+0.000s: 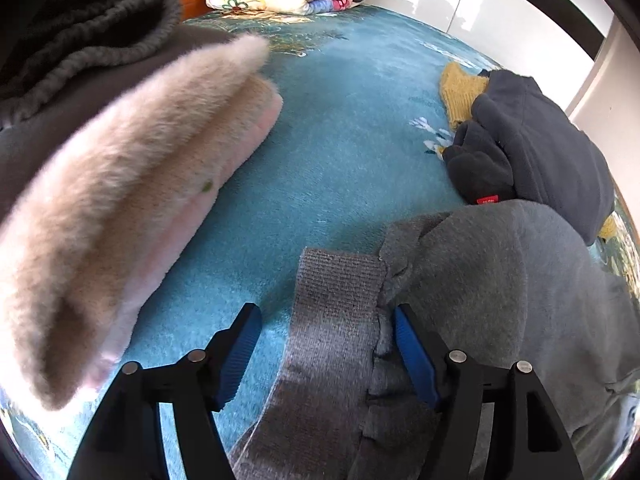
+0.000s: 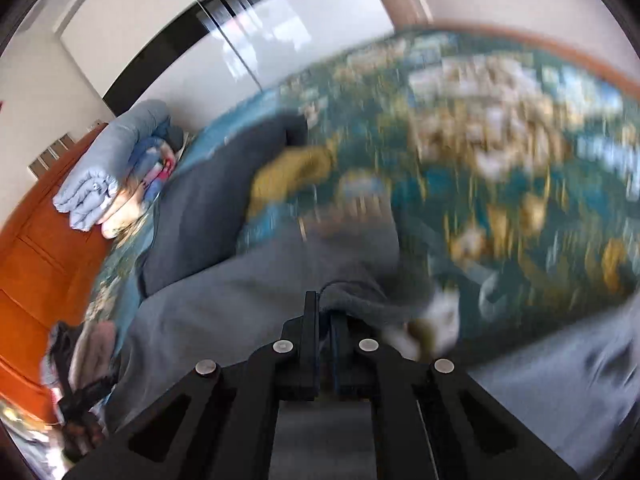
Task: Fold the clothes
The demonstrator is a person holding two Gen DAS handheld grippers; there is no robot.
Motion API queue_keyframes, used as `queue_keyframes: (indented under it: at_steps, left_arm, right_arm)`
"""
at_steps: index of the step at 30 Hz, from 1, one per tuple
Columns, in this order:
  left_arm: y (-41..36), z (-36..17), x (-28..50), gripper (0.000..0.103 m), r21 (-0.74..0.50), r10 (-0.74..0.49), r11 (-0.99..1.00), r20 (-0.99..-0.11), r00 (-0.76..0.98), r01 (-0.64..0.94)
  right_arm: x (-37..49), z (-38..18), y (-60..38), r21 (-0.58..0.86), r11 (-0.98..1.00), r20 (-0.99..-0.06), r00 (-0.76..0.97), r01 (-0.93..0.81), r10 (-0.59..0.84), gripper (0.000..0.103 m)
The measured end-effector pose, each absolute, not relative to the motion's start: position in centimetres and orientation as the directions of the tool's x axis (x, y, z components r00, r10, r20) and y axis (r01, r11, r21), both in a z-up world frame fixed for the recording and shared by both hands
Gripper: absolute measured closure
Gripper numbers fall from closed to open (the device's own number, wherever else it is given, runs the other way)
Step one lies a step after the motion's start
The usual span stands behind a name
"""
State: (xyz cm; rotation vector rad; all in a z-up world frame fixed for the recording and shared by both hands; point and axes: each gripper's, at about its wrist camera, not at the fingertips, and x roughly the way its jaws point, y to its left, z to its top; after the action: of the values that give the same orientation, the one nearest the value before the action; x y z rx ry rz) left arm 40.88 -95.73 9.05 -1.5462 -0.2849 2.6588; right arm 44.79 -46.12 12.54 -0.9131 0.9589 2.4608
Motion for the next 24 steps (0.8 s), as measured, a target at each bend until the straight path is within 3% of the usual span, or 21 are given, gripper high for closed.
queue_keyframes:
  at_steps: [1, 3, 5, 7, 15, 21, 22, 23, 24]
  left_arm:
    - [-95.5, 9.2, 40.7, 0.031, -0.194, 0.146, -0.980, -0.852, -0.503, 0.045]
    - [-95.0, 9.5, 40.2, 0.031, -0.212, 0.162, -0.976, -0.842, -0.515, 0.040]
    - [-94.5, 9.8, 39.8, 0.031, -0.230, 0.178, -0.973, -0.832, -0.526, 0.035]
    - [-94.0, 10.2, 39.6, 0.031, -0.248, 0.196, -0.969, -0.820, -0.538, 0.024]
    - [-90.7, 11.5, 43.9, 0.030, -0.257, 0.297, -0.955, -0.809, -0.508, -0.149]
    - [-92.3, 10.6, 45.8, 0.030, -0.290, 0.302, -0.952, -0.832, -0.465, -0.100]
    - [-92.6, 10.5, 45.8, 0.030, -0.296, 0.305, -0.951, -0.835, -0.458, -0.095]
    - [-93.0, 10.4, 46.0, 0.030, -0.301, 0.308, -0.949, -0.837, -0.452, -0.090]
    - [-93.2, 10.3, 45.9, 0.030, -0.306, 0.312, -0.948, -0.837, -0.450, -0.088]
  right_arm:
    - [45.4, 12.2, -46.1, 0.492, -0.706, -0.674, -0.736, -0.510, 0.062, 0.096]
    - [46.6, 11.7, -46.0, 0.529, -0.690, -0.663, -0.748, -0.494, 0.027, 0.085]
    - [47.4, 12.0, -46.2, 0.567, -0.674, -0.637, -0.771, -0.474, 0.007, 0.053]
    - [48.6, 12.5, -45.3, 0.608, -0.647, -0.598, -0.802, -0.460, 0.009, 0.048]
    - [46.4, 10.3, -39.8, 0.737, -0.425, -0.575, -0.818, -0.526, 0.015, 0.048]
    - [41.3, 8.6, -39.7, 0.702, -0.416, -0.636, -0.772, -0.578, -0.002, 0.048]
    - [40.6, 8.3, -39.9, 0.690, -0.418, -0.653, -0.757, -0.591, -0.008, 0.051]
    - [40.2, 8.1, -40.2, 0.679, -0.423, -0.666, -0.746, -0.600, -0.010, 0.068]
    - [39.5, 8.0, -40.6, 0.657, -0.438, -0.685, -0.728, -0.614, -0.007, 0.077]
